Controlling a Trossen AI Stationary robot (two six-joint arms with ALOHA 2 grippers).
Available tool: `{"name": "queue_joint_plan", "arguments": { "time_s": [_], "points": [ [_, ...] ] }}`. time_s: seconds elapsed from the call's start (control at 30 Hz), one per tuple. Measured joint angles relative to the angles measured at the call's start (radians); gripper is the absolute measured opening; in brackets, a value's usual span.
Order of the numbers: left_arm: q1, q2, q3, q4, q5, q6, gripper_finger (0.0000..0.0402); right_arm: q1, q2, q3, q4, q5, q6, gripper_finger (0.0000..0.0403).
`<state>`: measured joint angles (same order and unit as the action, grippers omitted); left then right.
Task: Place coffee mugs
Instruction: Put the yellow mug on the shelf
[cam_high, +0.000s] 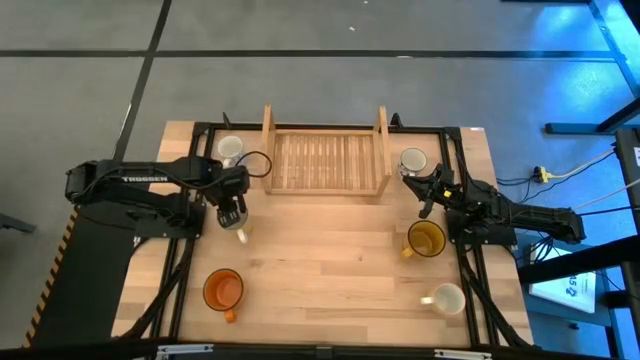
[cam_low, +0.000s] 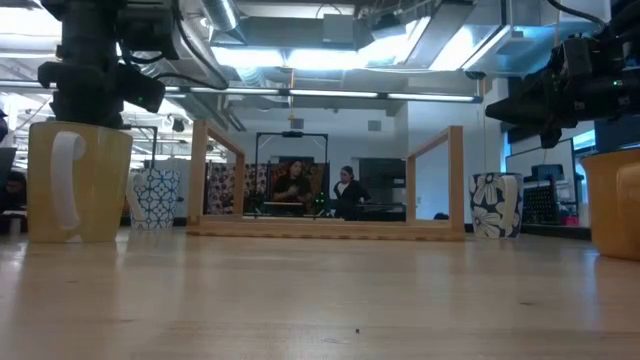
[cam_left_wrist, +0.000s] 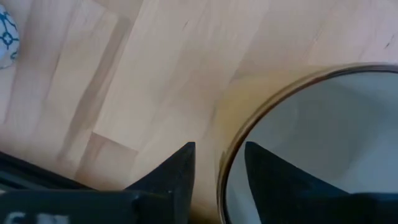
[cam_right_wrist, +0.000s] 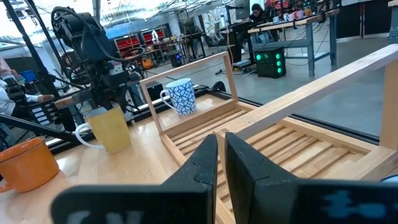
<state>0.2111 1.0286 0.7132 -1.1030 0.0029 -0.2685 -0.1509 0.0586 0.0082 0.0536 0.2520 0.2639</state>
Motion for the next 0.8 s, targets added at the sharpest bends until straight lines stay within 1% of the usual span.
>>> {"name": "queue_joint_plan", "arguments": {
  "time_s": [0.1, 0.23, 0.27, 0.43, 0.53, 0.63, 0.8],
  "points": [
    [0.000, 0.000, 0.000, 0.021, 0.000, 0.035, 0.0090, 0.000, 0.000, 0.000, 0.000, 0.000, 0.000, 0.0019],
    [0.000, 0.000, 0.000, 0.027, 0.001, 0.070, 0.0026, 0.000, 0.000, 0.000, 0.000, 0.000, 0.000, 0.0019],
    [0.000, -0.001, 0.000, 0.030, 0.001, 0.076, 0.0019, 0.000, 0.000, 0.000, 0.000, 0.000, 0.000, 0.0019],
    [0.000, -0.001, 0.001, 0.038, -0.001, 0.118, 0.0018, 0.000, 0.000, 0.000, 0.000, 0.000, 0.000, 0.0019],
    [-0.005, 0.001, 0.029, 0.015, -0.016, 0.142, 0.0018, 0.000, 0.000, 0.000, 0.000, -0.008, 0.000, 0.0019],
    [-0.025, 0.001, 0.105, -0.006, -0.018, 0.145, 0.0018, 0.000, 0.000, 0.000, 0.000, -0.008, 0.000, 0.0019],
    [-0.059, 0.001, 0.269, -0.048, 0.034, 0.175, 0.0018, 0.000, 0.000, 0.000, 0.001, 0.000, 0.000, 0.0019]
  ]
}}
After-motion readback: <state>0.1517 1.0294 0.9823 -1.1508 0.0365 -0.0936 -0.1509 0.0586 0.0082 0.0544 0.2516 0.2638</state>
